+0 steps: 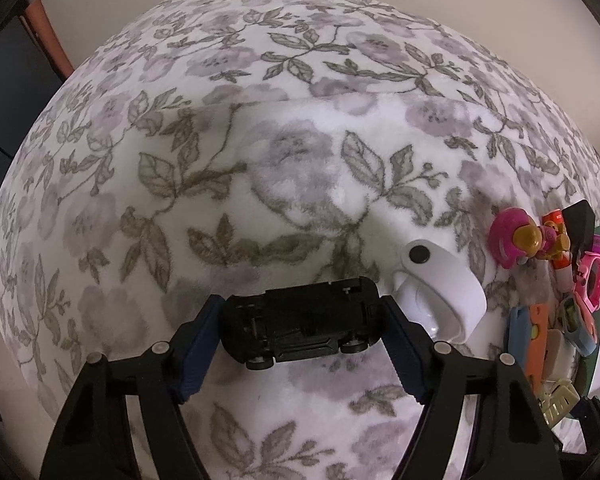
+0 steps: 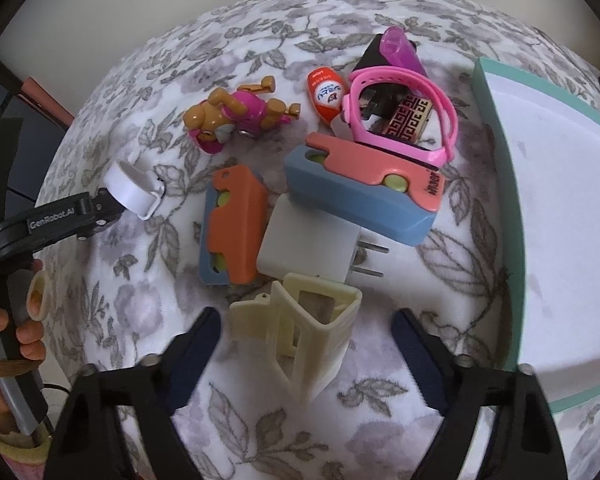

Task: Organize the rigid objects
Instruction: 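Grasp the black toy car with the left tool while the right tool grasps the cream clip, then carry the black car and cream clip into the white tray and release both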

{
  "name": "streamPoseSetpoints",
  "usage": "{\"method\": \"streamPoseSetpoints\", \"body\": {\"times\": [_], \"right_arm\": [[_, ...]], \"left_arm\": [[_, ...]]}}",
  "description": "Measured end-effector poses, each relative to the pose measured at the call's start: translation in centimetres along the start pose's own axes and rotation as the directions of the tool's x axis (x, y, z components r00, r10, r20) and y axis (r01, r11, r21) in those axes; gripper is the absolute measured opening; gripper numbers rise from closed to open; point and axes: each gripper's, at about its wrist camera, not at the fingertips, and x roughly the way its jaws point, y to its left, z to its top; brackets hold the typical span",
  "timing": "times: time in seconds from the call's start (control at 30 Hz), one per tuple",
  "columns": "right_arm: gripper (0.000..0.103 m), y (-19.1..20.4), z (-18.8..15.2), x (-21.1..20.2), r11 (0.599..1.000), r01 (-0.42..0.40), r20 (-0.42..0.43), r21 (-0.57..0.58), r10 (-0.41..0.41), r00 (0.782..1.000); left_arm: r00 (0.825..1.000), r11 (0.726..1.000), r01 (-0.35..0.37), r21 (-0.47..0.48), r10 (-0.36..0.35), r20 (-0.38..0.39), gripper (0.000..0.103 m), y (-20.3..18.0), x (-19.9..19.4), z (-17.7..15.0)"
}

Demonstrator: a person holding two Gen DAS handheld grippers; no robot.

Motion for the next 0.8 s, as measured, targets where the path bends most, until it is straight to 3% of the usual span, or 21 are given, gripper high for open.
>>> {"method": "streamPoseSetpoints", "body": {"times": [0.2,0.53,0.8], "right_arm": [[0.058,-0.1,-0.3,-0.5,0.999,-0.032,0.002,0.002,0.032,0.999],[0.058,-0.9,-1.1,-1.3,0.996,-0.079,-0.001,0.03,0.079,0.997],[0.058,-2.5,-1.7,-4.4,0.99,-0.127,0.06,0.062,0.124,0.991]], "left_arm": [[1.0,1.0,-0.01,-0.025,0.01,-0.012,0.077,0.8,-1.4,-0.5],[1.0,0.999,-0.014,-0.044,0.013,-0.01,0.077,-0.2,-4.7,-1.9],[0.999,1.0,-0.006,-0.002,0.006,0.036,0.077,-4.3,-8.6,-2.2]]}}
